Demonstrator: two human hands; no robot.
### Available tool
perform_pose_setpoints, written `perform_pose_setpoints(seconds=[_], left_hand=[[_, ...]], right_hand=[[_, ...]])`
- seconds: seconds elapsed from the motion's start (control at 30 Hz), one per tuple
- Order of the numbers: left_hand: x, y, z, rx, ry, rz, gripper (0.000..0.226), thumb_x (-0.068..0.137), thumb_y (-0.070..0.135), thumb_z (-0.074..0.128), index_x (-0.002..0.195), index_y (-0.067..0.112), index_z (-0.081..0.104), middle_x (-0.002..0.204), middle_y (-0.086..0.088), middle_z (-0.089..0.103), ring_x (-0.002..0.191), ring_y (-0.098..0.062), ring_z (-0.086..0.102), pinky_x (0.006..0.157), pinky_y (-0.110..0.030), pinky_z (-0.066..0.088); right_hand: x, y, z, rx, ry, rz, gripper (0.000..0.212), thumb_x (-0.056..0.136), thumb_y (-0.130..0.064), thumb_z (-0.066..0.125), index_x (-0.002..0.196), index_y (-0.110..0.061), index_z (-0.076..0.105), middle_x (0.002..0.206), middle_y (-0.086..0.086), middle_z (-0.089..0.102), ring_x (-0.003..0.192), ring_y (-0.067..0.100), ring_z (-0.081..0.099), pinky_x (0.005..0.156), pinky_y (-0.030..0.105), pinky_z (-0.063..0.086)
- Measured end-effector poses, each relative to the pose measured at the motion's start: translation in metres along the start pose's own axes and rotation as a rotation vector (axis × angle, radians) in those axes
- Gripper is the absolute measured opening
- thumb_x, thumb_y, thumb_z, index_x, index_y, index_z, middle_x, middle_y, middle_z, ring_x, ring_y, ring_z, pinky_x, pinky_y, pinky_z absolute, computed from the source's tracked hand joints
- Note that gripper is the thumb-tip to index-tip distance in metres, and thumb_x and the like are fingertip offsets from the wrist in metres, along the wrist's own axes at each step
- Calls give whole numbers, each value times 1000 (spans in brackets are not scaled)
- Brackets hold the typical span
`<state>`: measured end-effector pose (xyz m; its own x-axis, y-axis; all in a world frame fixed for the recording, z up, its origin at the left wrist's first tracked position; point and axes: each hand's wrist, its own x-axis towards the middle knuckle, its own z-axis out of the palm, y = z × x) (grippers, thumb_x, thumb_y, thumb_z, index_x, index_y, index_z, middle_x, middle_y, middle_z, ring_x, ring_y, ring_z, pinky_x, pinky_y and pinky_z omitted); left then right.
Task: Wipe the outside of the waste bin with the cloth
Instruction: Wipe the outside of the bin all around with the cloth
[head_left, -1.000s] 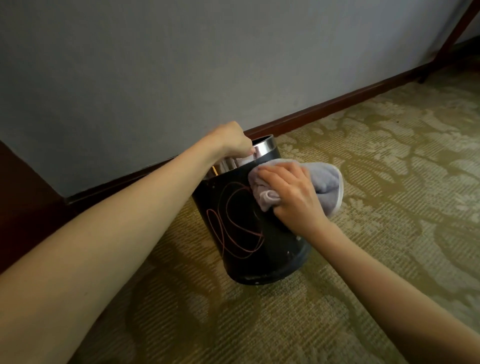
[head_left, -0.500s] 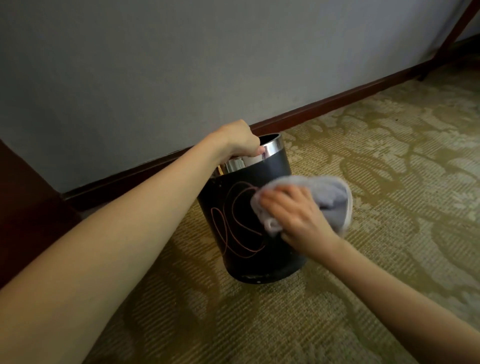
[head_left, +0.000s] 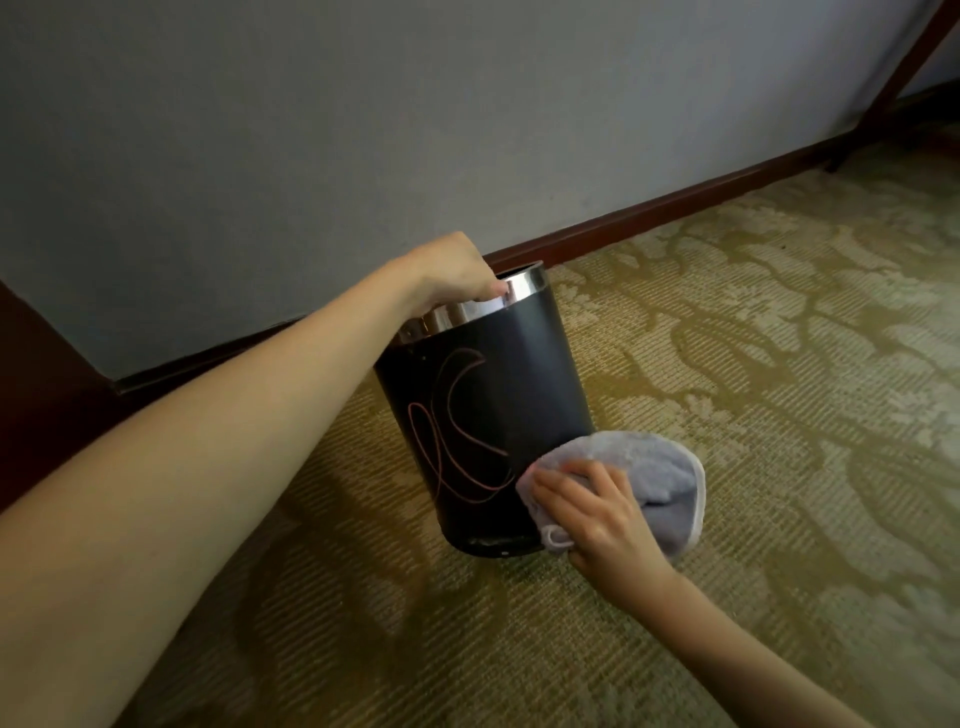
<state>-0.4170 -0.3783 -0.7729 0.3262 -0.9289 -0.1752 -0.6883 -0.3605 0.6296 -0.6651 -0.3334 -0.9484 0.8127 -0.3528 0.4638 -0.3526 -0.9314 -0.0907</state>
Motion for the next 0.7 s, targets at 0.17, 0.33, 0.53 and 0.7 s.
perform_pose_setpoints(seconds=[0.17, 0.33, 0.53, 0.7], left_hand=[[-18, -30, -15, -11, -94, 214, 31, 91, 42, 52, 113, 24, 65, 113, 8, 63, 106, -9, 55, 88, -23, 38], [-40, -83, -10, -87, -122, 228, 24, 97, 24, 44, 95, 28, 67, 97, 6, 68, 96, -6, 61, 85, -31, 45], [-45, -77, 7, -60, 8, 217, 29, 94, 14, 48, 72, 24, 63, 74, 7, 64, 78, -8, 59, 66, -28, 40], [-55, -48, 15, 15, 4, 229, 35, 92, 17, 51, 59, 25, 57, 63, 9, 56, 67, -7, 54, 57, -27, 35]], right_hand=[[1, 3, -1, 13, -3, 48, 40, 74, -7, 61, 113, -8, 67, 115, 2, 66, 100, 28, 53, 76, 35, 36], [-2, 2, -1, 59, 9, 64, 40, 76, -12, 56, 114, -9, 67, 115, 1, 66, 105, 23, 48, 82, 31, 30], [-6, -1, -10, 98, 37, 118, 36, 76, -10, 53, 108, -7, 70, 111, 2, 69, 104, 22, 48, 82, 33, 32], [-17, 0, -19, 155, 96, 164, 42, 65, 4, 62, 105, -5, 72, 109, 3, 69, 101, 21, 48, 77, 37, 39]])
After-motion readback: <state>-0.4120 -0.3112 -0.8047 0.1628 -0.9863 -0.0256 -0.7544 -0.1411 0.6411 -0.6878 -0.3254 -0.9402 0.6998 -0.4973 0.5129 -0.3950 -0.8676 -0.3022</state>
